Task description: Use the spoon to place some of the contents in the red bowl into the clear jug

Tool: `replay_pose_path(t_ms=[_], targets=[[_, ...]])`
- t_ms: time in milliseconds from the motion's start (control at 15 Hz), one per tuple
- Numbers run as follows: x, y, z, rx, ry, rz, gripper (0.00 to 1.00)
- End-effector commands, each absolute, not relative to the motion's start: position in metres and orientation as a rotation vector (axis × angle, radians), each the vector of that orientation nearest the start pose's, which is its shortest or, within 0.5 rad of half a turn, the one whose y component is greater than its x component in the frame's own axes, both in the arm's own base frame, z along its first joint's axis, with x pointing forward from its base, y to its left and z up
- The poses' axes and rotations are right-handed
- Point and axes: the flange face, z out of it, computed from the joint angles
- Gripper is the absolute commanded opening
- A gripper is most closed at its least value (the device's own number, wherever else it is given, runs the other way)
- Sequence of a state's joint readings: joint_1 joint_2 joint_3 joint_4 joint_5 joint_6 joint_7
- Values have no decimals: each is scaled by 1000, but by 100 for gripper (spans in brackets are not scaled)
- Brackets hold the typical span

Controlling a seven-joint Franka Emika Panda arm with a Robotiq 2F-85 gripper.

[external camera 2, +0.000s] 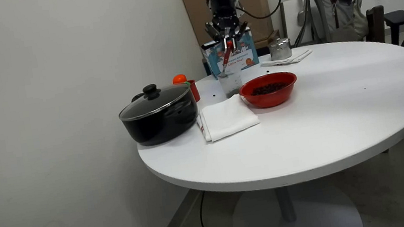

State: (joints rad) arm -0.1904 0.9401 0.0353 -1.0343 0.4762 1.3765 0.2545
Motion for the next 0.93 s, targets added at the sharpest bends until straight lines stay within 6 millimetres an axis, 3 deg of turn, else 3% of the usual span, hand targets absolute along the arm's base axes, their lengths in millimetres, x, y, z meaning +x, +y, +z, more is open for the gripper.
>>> replay_pose_path(t_ms=[0,333,867], targets=[[704,-46,279,-2565,505,785,12],[696,-23,315,-2834,384,684,12],[646,24,356,-3172,155,484,12]])
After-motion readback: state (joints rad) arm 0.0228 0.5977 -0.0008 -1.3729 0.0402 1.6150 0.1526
